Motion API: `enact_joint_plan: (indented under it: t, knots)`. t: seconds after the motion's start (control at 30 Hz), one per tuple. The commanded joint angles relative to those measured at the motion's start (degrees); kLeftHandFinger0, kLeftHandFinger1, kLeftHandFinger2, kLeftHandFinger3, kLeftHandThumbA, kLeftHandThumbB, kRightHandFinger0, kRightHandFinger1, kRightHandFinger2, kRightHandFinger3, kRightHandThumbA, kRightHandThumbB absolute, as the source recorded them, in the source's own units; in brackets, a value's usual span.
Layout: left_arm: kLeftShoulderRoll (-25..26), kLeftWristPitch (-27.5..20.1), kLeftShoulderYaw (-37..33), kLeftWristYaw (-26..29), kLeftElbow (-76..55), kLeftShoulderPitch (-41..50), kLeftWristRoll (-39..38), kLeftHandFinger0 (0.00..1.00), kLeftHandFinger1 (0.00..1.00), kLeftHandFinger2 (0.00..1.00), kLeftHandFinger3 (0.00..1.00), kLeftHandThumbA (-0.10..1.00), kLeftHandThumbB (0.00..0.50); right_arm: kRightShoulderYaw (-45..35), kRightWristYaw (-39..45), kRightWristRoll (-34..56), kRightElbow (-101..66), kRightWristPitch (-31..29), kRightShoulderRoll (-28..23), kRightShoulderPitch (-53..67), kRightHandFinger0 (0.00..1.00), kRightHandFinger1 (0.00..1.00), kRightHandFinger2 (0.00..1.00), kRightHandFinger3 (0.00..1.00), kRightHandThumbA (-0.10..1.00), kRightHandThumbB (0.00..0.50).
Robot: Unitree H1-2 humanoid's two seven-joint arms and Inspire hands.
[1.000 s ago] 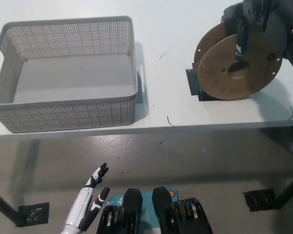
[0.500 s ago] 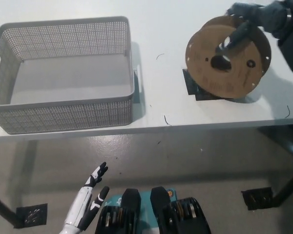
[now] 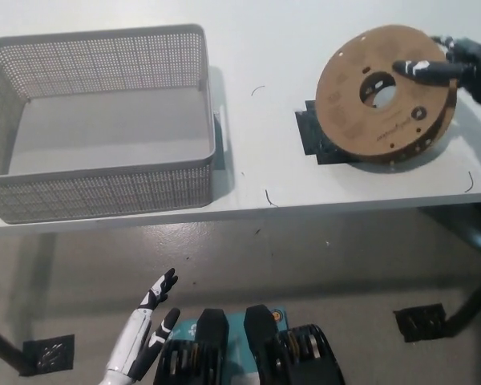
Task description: Use the right hand to pick up a 3d printing filament and place it into a container on the left side
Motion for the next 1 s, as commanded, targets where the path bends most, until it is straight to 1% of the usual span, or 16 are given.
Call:
enact_joint_plan:
  t: [0.0,0.13,0.3,0.4,0.47,0.5,0.6,0.63,0.67,0.77,0.8,0.83,0.87,0.9,0.93,0.97]
  knots:
    - [0.28,-2.57,-0.32,0.15,-0.82,-0.45,-1.07,1.0,1.0,1.0,1.0,1.0,0.15,-23.72,-5.23,27.66,0.55,6.0,1.2,-3.48,0.0,0.19,0.69,1.0,-0.1,0.151]
    - [0.26,-2.57,-0.17,-0.35,-0.88,-0.28,-1.03,1.0,1.0,1.0,1.0,1.0,0.146,-27.28,-3.8,27.6,0.72,6.78,2.19,-2.3,0.0,0.14,0.64,1.0,-0.1,0.099]
    - [0.32,-2.57,-0.27,-0.58,-0.84,-0.02,-1.15,1.0,1.0,1.0,1.0,1.0,0.143,-31.49,-3.46,28.44,0.55,7.56,3.63,-2.99,0.0,0.15,0.63,1.0,-0.1,0.076]
    - [0.31,-2.57,-0.43,-0.43,-0.77,-0.16,-1.38,1.0,1.0,1.0,1.0,1.0,0.14,-35.01,-4.44,30.03,0.73,8.39,4.1,-5.21,0.0,0.13,0.61,0.69,-0.1,0.09]
    - [0.3,-2.57,-0.51,-0.49,-0.86,-0.16,-1.4,1.0,1.0,1.0,1.0,1.0,0.134,-37.3,-4.11,31.41,0.85,9.4,4.11,-6.67,0.0,0.13,0.61,0.5,-0.1,0.073]
    - [0.2,-2.57,-0.53,-0.44,-0.82,-0.1,-1.2,1.0,1.0,1.0,1.0,1.0,0.133,-38.28,-2.87,32.01,0.84,9.87,4.06,-7.78,0.0,0.15,0.61,0.47,-0.1,0.057]
    - [0.16,-2.57,-0.61,-0.41,-0.73,-0.09,-0.71,1.0,1.0,1.0,1.0,1.0,0.135,-42.09,-2.44,34.57,0.7,11.32,4.26,-10.04,0.0,0.18,0.65,0.54,-0.1,0.037]
    - [0.13,-2.57,-0.57,-0.53,-0.78,-0.04,-0.67,1.0,1.0,1.0,1.0,1.0,0.136,-42.94,-2.96,35.03,0.44,11.17,4.58,-11.13,0.0,0.19,0.66,1.0,-0.1,0.044]
    - [0.1,-2.57,-0.51,-0.65,-0.81,-0.01,-0.62,1.0,1.0,1.0,1.0,1.0,0.138,-43.58,-3.15,35.28,0.13,10.97,4.9,-12.06,0.0,0.17,0.66,1.0,-0.1,0.044]
    - [0.2,-2.54,-0.54,-0.91,-1.09,0.16,-0.38,1.0,1.0,1.0,1.0,1.0,0.137,-44.96,-3.88,35.86,0.03,11.5,5.25,-13.86,0.0,0.15,0.68,1.0,-0.1,0.102]
    - [0.33,-2.57,-0.56,-0.94,-1.1,0.07,-0.37,1.0,1.0,1.0,1.0,1.0,0.134,-45.45,-4.16,36.12,0.07,11.8,5.35,-14.52,0.0,0.12,0.66,0.84,-0.1,0.122]
    - [0.41,-2.57,-0.65,-0.81,-1.07,0.03,-0.23,1.0,1.0,1.0,1.0,1.0,0.13,-45.49,-4.21,36.15,0.07,11.89,5.43,-14.9,0.0,0.1,0.63,0.52,-0.1,0.17]
    - [0.53,-2.57,-0.84,-0.6,-0.99,0.0,0.02,1.0,1.0,1.0,1.0,1.0,0.132,-45.2,-4.53,35.76,-0.02,12.21,5.61,-15.99,0.0,0.08,0.62,0.67,-0.1,0.163]
    - [0.54,-2.57,-0.86,-0.59,-0.99,0.0,0.04,1.0,1.0,1.0,1.0,1.0,0.132,-45.13,-4.62,35.66,-0.04,12.27,5.63,-16.17,0.0,0.07,0.62,0.74,-0.1,0.161]
    - [0.55,-2.57,-0.91,-0.69,-0.93,-0.01,-0.04,1.0,1.0,1.0,1.0,1.0,0.14,-44.76,-4.53,35.26,-0.18,12.41,5.76,-17.04,0.0,0.09,0.63,1.0,-0.1,0.151]
    - [0.61,-2.57,-0.88,-0.82,-0.95,0.01,-0.15,1.0,1.0,1.0,1.0,1.0,0.142,-44.63,-4.5,35.19,-0.28,12.54,5.94,-17.67,0.0,0.08,0.64,1.0,-0.1,0.15]
